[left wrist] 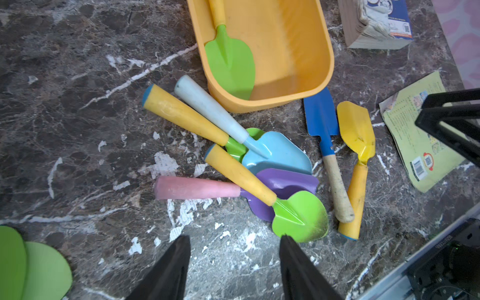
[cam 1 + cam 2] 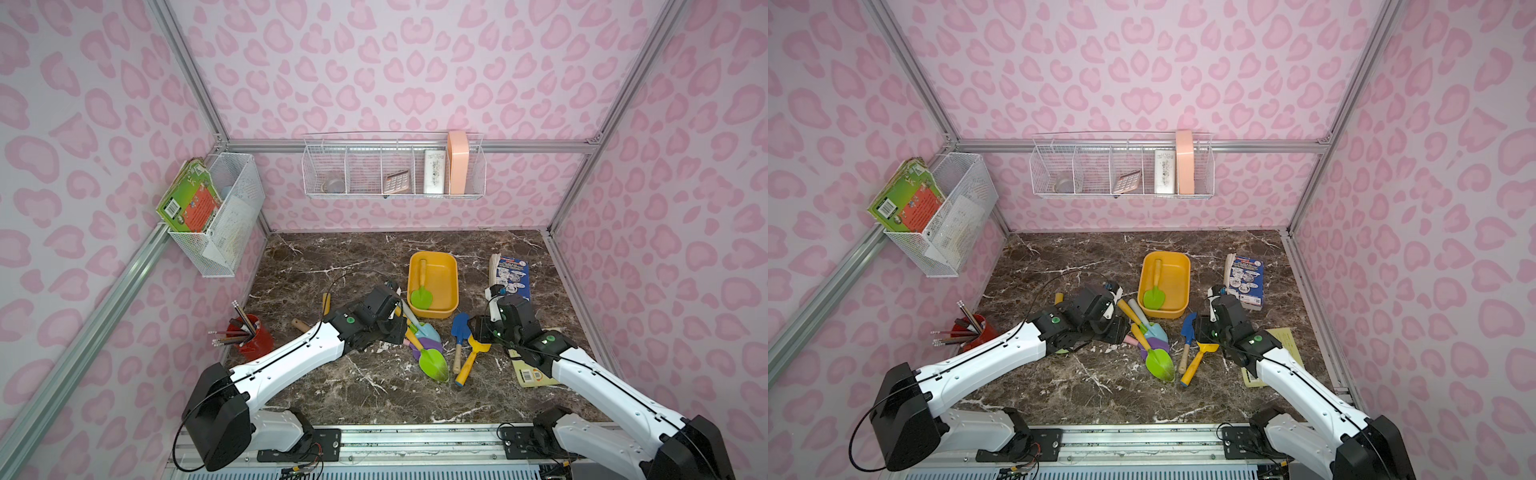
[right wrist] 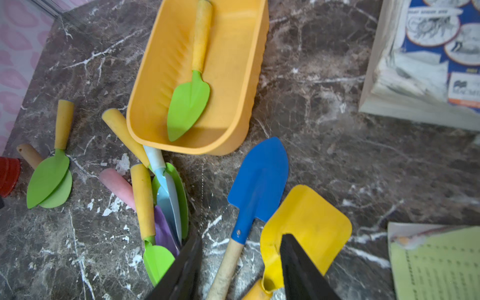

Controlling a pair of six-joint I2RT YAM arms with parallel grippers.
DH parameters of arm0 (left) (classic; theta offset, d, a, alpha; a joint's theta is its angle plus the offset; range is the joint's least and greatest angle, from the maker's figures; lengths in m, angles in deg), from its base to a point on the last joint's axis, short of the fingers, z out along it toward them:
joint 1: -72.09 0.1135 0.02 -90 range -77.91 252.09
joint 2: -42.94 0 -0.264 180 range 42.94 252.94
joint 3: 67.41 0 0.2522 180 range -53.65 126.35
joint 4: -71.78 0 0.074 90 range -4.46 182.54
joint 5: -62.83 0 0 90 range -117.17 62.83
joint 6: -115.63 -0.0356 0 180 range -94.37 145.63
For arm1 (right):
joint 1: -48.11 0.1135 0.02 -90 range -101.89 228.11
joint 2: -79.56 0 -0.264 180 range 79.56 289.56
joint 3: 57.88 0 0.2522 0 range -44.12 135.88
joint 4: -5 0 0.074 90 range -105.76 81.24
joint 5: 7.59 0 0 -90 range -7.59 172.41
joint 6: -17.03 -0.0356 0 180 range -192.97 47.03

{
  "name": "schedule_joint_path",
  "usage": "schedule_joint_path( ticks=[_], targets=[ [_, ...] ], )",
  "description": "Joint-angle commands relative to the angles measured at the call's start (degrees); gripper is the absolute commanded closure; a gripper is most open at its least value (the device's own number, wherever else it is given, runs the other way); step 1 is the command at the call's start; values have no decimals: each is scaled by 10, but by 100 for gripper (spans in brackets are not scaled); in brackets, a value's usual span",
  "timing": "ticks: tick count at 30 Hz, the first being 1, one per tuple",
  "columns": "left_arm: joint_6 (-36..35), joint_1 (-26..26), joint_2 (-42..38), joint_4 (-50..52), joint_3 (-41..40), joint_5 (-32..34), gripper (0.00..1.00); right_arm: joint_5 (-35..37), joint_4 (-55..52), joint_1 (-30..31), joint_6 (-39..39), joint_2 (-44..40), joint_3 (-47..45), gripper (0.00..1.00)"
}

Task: Put the shovel into the storage box
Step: Pick up the shovel from the center of the board.

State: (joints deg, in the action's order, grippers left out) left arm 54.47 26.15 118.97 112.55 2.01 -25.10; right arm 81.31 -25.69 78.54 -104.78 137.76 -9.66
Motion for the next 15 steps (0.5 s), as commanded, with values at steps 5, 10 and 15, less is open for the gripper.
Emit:
schedule_joint_path(
  ticks=[5, 10, 15],
  targets=[
    [25, -34, 25, -51, -15, 27, 41, 12, -44, 28, -68, -27, -46, 46],
    [32, -45, 57, -60, -3, 29, 42, 8, -35, 57, -109, -29, -86, 47],
    [31, -50, 78, -63, 7, 24, 43, -3, -9, 64, -133, -26, -111, 49]
  ],
)
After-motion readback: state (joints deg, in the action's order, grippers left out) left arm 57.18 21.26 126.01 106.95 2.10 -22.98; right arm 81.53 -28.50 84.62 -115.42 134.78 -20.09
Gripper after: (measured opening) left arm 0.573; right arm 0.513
